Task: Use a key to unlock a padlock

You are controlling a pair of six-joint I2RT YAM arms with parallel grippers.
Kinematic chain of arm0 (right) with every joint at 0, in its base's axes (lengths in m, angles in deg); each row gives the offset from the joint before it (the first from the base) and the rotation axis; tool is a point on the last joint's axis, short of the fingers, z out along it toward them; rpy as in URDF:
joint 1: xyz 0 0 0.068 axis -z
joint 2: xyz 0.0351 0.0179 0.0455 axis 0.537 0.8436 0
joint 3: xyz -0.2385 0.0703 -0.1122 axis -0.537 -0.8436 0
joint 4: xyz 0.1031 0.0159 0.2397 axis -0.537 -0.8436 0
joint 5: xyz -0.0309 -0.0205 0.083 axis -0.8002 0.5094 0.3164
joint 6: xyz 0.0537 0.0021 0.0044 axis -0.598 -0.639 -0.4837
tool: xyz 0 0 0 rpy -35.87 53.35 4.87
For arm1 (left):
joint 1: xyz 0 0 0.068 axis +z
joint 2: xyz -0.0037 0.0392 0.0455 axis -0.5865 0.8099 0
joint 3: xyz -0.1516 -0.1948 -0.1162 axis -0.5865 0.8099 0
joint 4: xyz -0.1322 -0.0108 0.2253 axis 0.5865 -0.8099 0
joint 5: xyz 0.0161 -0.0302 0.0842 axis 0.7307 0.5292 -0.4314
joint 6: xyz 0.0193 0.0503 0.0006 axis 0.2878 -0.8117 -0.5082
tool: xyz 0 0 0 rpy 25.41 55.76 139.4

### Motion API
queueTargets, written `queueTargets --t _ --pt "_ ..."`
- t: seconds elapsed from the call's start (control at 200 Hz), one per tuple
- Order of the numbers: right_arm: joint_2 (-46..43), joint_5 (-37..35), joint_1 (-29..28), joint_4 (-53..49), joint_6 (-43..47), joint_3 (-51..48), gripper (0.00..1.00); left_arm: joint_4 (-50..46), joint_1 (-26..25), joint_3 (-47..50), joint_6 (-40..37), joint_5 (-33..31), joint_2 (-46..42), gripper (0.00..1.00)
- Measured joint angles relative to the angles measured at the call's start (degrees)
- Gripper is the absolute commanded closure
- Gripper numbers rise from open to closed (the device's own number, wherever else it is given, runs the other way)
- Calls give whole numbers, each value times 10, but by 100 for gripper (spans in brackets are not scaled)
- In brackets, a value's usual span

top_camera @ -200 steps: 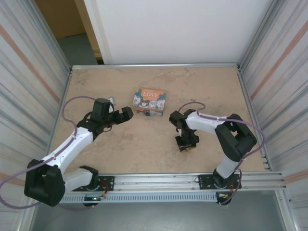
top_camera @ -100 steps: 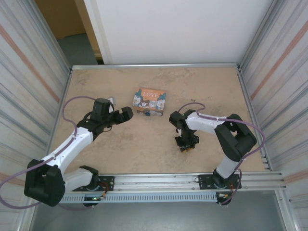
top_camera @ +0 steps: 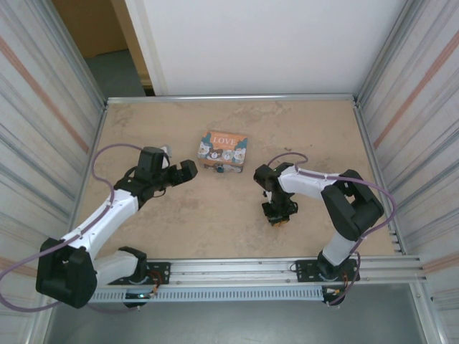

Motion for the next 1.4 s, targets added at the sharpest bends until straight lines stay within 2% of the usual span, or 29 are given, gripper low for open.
queueTargets --t 0.13,0.601,0.827,0.962,1.137,1.398 --pt "-14 7 8 7 -2 -11 100 -8 7 -2 -1 -4 -7 1" --pt "-116 41 61 63 -12 -44 100 -19 19 -17 -6 -5 -44 1" --pt "-194 87 89 116 -24 -46 100 -20 19 -34 20 37 -49 1" --pt "-232 97 93 135 -32 -44 100 -4 19 -41 83 86 -43 1" --pt "-264 100 93 163 -40 -16 100 64 14 -42 214 162 0 2" --pt "-285 97 88 244 -60 12 100 210 -73 -51 428 219 108 6"
